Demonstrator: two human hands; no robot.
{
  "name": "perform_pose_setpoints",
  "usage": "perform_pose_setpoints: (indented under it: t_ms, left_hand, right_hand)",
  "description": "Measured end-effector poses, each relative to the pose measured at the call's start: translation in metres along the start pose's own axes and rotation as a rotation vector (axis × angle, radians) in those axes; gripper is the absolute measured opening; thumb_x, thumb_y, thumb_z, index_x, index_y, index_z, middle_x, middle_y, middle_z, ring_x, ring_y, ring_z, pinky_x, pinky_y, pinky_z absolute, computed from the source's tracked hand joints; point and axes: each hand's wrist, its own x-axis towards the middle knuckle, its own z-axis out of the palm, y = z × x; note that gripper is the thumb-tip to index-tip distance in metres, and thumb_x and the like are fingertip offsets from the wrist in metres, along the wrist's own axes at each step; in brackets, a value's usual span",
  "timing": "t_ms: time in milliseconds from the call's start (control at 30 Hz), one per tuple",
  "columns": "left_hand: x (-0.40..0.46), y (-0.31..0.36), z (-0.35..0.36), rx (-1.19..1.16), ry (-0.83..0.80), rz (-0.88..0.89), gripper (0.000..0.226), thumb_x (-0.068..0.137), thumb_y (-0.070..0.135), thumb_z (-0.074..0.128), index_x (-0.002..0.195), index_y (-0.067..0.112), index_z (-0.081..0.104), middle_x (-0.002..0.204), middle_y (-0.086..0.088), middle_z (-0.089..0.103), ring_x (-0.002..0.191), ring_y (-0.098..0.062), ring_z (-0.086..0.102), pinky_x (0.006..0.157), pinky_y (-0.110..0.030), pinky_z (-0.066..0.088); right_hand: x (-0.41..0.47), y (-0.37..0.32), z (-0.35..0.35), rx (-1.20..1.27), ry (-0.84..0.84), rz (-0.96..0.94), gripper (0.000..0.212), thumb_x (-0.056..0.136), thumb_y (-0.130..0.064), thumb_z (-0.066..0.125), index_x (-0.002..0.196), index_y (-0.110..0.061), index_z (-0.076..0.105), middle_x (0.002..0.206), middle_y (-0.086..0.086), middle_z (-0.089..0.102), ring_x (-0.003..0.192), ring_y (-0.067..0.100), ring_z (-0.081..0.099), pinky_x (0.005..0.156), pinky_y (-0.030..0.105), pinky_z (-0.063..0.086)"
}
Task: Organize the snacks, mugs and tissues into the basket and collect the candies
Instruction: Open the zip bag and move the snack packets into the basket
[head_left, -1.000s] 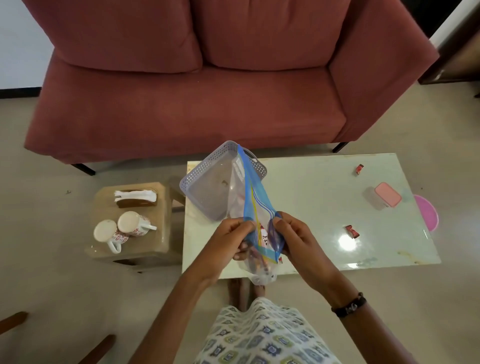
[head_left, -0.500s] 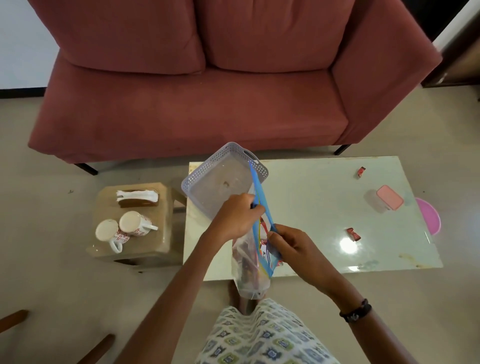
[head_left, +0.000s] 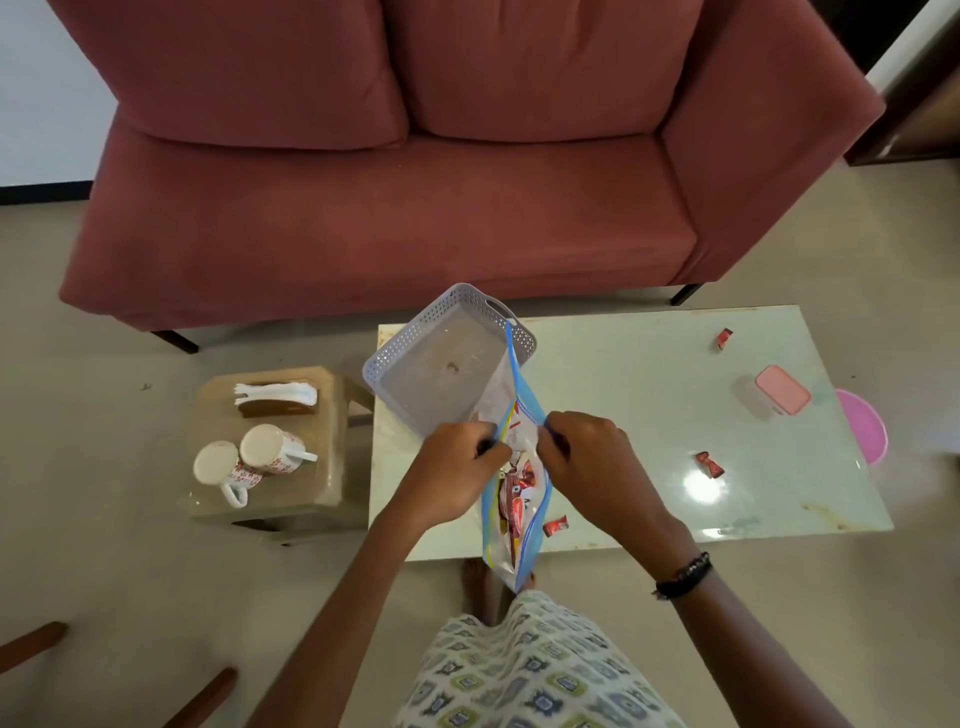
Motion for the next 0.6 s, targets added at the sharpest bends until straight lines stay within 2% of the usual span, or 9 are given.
perform_pose_setpoints:
  t_ms: [100, 167, 233, 333, 400, 500, 600]
  left_hand:
    - [-0.001, -0.015, -0.01, 0.089, 0.091, -0.054, 0.04, 0.088, 0.023, 0.052, 0.052, 0.016, 0.036, 0.048, 0.001, 0.034, 0.051, -0.019, 0.035, 0.052, -0.032, 0.026]
    - [-0.001, -0.024, -0.016, 0.129, 0.124, -0.096, 0.038, 0.088, 0.025, 0.05, 0.053, 0.015, 0.037, 0.05, -0.001, 0.036, 0.054, -0.024, 0.039, 0.054, -0.032, 0.027]
    - [-0.002, -0.027, -0.018, 0.211, 0.133, -0.133, 0.036, 0.088, 0.027, 0.048, 0.055, 0.016, 0.04, 0.055, -0.003, 0.043, 0.058, -0.024, 0.045, 0.054, -0.031, 0.03]
    - [-0.002, -0.025, -0.015, 0.424, 0.19, -0.128, 0.023, 0.088, 0.026, 0.046, 0.072, 0.009, 0.05, 0.077, -0.014, 0.059, 0.078, -0.035, 0.056, 0.06, -0.035, 0.038]
    - [0.001, -0.021, -0.011, 0.5, 0.247, -0.086, 0.015, 0.088, 0.024, 0.047, 0.088, 0.01, 0.051, 0.091, -0.014, 0.063, 0.086, -0.037, 0.059, 0.069, -0.038, 0.046]
    - [0.01, -0.009, -0.006, 0.555, 0.322, 0.0, 0.019, 0.089, 0.024, 0.049, 0.104, 0.012, 0.05, 0.102, -0.008, 0.066, 0.091, -0.034, 0.062, 0.076, -0.039, 0.049]
    - [0.017, 0.003, -0.001, 0.56, 0.345, 0.079, 0.02, 0.094, 0.025, 0.047, 0.108, 0.013, 0.053, 0.105, -0.008, 0.067, 0.094, -0.032, 0.063, 0.072, -0.037, 0.048]
  right_hand:
    - [0.001, 0.019, -0.008, -0.029, 0.048, 0.102, 0.032, 0.089, -0.015, 0.05, 0.059, -0.007, 0.042, 0.051, 0.005, 0.043, 0.048, 0.024, 0.037, 0.049, 0.032, 0.028]
    - [0.0, 0.028, -0.013, -0.008, 0.043, 0.109, 0.033, 0.09, -0.014, 0.05, 0.059, -0.005, 0.044, 0.049, 0.005, 0.042, 0.045, 0.018, 0.033, 0.047, 0.026, 0.027]
    - [-0.002, 0.03, -0.013, 0.016, 0.013, 0.068, 0.032, 0.09, -0.016, 0.05, 0.061, -0.003, 0.047, 0.05, 0.008, 0.046, 0.046, 0.019, 0.035, 0.047, 0.024, 0.027]
    - [-0.003, 0.029, -0.007, 0.042, -0.044, 0.0, 0.033, 0.092, -0.021, 0.05, 0.065, -0.002, 0.049, 0.056, 0.012, 0.051, 0.051, 0.026, 0.043, 0.05, 0.027, 0.029]
    - [-0.003, 0.028, -0.005, 0.051, -0.077, -0.043, 0.033, 0.092, -0.022, 0.051, 0.065, -0.002, 0.048, 0.057, 0.011, 0.052, 0.052, 0.025, 0.044, 0.05, 0.026, 0.029]
    - [-0.004, 0.024, -0.009, 0.075, -0.1, -0.098, 0.034, 0.092, -0.018, 0.052, 0.062, -0.006, 0.043, 0.053, 0.0, 0.041, 0.048, 0.014, 0.035, 0.05, 0.023, 0.026]
    - [-0.005, 0.024, -0.016, 0.075, -0.103, -0.075, 0.034, 0.093, -0.019, 0.05, 0.062, -0.008, 0.042, 0.053, -0.003, 0.038, 0.049, 0.013, 0.033, 0.05, 0.025, 0.026]
